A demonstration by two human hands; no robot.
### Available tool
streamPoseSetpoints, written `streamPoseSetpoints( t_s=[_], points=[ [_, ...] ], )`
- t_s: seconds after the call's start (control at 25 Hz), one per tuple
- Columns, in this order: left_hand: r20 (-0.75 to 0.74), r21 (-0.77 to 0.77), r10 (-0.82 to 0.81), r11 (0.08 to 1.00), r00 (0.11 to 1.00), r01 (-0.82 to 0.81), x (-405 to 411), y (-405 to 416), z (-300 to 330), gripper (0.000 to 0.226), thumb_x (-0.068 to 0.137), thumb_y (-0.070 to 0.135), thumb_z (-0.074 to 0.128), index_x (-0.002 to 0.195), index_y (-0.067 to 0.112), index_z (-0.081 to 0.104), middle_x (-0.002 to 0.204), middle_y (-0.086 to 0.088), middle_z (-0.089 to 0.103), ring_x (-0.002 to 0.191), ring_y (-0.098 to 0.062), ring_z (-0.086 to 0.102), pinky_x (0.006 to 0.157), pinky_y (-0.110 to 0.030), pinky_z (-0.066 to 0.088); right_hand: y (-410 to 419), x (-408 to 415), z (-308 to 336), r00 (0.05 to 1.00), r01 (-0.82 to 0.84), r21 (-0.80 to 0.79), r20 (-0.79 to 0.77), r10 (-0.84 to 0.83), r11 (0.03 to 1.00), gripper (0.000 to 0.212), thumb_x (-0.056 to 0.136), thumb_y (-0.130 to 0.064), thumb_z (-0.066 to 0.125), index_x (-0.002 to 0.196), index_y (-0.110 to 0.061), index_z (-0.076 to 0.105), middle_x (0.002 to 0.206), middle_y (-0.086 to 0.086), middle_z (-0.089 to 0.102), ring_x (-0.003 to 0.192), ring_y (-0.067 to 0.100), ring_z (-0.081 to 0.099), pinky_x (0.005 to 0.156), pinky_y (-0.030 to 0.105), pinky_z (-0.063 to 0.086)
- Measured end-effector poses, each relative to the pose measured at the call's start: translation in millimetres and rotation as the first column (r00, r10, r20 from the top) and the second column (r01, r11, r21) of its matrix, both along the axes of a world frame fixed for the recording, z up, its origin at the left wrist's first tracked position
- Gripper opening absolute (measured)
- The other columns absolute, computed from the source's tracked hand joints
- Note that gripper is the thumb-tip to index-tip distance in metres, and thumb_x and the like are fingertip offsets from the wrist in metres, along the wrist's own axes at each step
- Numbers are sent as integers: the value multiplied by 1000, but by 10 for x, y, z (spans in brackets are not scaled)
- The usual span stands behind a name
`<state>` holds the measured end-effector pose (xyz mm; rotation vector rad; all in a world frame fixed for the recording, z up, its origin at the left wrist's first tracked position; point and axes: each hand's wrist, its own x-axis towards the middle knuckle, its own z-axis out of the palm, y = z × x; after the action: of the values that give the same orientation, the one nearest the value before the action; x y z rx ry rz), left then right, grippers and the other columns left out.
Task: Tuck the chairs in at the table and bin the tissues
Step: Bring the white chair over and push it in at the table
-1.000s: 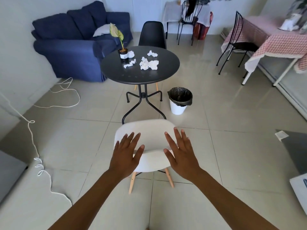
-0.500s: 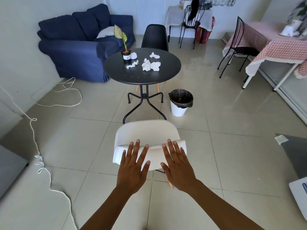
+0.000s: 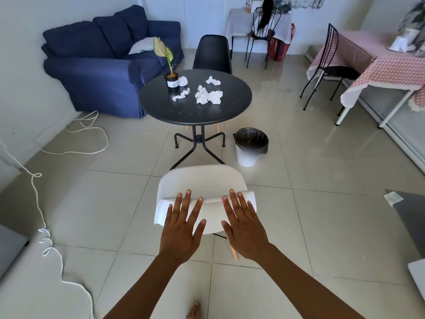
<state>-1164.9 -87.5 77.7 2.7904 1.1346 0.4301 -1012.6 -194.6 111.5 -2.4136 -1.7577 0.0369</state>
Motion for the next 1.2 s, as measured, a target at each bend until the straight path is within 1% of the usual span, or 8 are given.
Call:
streamPoseSetpoints(
  t_s=[0.08,0.12,0.24,0.32,0.44,0.64,0.88,1.2],
  points=[
    [-9,0,-8,1000,1000,8,83,261,12,60,94,52,17,146,24,27,155,-4,14,143,-28,16,113,-49,22,248,90,-17,1000,-8,15,-19,8,1000,55,93,-33,50,141,-9,41,149,16,39,136,36,39,106,51,37],
    [-13,1,-16,1000,1000,16,126,400,26,60,94,51,19,146,23,29,155,-4,14,143,-27,16,113,-49,22,380,134,-18,999,-7,16,-32,8,1000,58,92,-32,52,144,-10,37,152,15,33,139,37,33,109,52,33],
    [-35,-1,-35,999,999,35,259,816,74,60,93,51,21,146,24,30,156,-5,17,143,-26,13,113,-50,22,786,268,-31,997,-16,-17,-75,14,1000,60,97,-33,40,149,-14,18,159,12,12,146,36,11,118,50,15],
    [-52,-3,-45,999,998,45,340,1066,99,63,93,53,14,146,23,32,156,-8,25,143,-25,13,113,-50,21,1037,356,-29,997,-7,-24,-76,5,1000,60,98,-34,36,150,-15,11,160,11,4,148,34,4,120,47,10],
    [-66,-22,-65,998,996,64,458,1428,105,66,92,55,12,147,24,30,157,-8,24,145,-27,13,114,-48,14,1375,482,-39,998,7,-74,-61,-11,997,62,99,-38,27,151,-19,-1,161,8,-9,149,29,-6,122,43,3],
    [-80,-26,-89,996,993,87,643,1992,111,68,91,57,13,145,23,36,155,-10,30,143,-33,27,112,-51,18,1903,636,-40,999,29,-118,-42,-34,993,63,99,-41,25,151,-20,-6,161,6,-13,149,27,-9,122,43,1],
    [-78,-50,-100,994,992,96,898,2547,92,78,84,66,-3,150,29,17,161,-3,8,149,-27,7,119,-48,6,2431,865,-29,998,58,-145,-21,-62,988,65,99,-42,26,151,-20,-6,161,6,-14,149,27,-10,121,44,1],
    [-153,-70,-115,992,981,106,1148,3085,152,71,86,57,20,151,29,10,162,-3,-1,150,-27,-1,120,-50,5,2935,1128,6,998,56,-195,-20,-61,979,66,99,-42,25,151,-19,-8,160,6,-16,148,28,-13,121,44,-1]
  ],
)
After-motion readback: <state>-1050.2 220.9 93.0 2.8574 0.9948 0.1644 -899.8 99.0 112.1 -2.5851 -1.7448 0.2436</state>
